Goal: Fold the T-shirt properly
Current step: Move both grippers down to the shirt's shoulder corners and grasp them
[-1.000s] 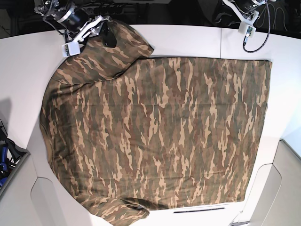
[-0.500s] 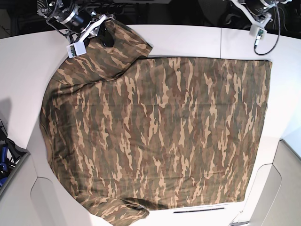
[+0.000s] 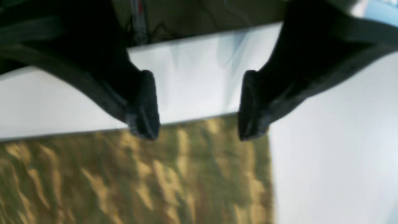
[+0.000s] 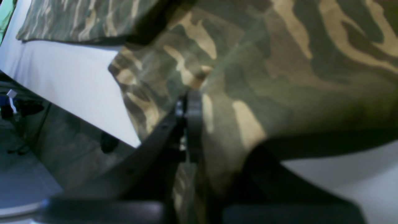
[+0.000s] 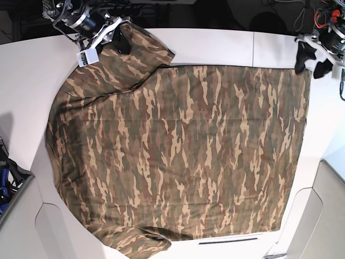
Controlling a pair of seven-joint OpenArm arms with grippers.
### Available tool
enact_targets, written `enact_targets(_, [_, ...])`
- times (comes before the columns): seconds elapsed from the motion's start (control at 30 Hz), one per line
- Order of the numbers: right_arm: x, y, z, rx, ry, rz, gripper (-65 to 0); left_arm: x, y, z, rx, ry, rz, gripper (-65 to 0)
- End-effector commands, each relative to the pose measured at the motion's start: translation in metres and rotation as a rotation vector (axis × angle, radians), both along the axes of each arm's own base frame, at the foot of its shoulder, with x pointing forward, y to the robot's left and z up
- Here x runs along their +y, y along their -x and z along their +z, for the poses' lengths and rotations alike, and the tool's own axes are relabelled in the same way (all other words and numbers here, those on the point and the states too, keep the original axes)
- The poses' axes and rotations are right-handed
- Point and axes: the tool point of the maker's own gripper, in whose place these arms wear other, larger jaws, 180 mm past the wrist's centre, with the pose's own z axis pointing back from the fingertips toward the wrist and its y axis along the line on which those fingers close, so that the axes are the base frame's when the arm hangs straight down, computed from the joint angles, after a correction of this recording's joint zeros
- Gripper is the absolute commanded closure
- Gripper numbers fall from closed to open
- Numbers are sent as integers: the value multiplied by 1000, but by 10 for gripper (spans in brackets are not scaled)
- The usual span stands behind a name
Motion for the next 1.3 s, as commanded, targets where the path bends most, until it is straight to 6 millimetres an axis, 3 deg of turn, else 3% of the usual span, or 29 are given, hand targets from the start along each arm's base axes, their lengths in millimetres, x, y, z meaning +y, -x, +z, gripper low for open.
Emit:
enact_targets(0.0, [-4,1,-2,8,29,7,0,10,-5,6,-21,-11,12,-441])
enact_targets(0.23, [-4,-2,-1,0,29,7,0,42,-14,-16,-6,44,115,-441])
enact_targets(0.47, [-4,-3,-1,-1,29,7,0,56,-7,-41,21,142,216,-441])
enact_targets(0.87, [-4,-3,0,-2,28,7,0,35,-1,-56,38,247,239,-441])
enact_targets(1.17, [-4,-4,0,-4,28,7,0,-4,-9,-74,91,297,144,-440])
enact_targets(1.27, [-3,-4,0,-4,26,6,0,-9,-16,-73,83,303,131,-377])
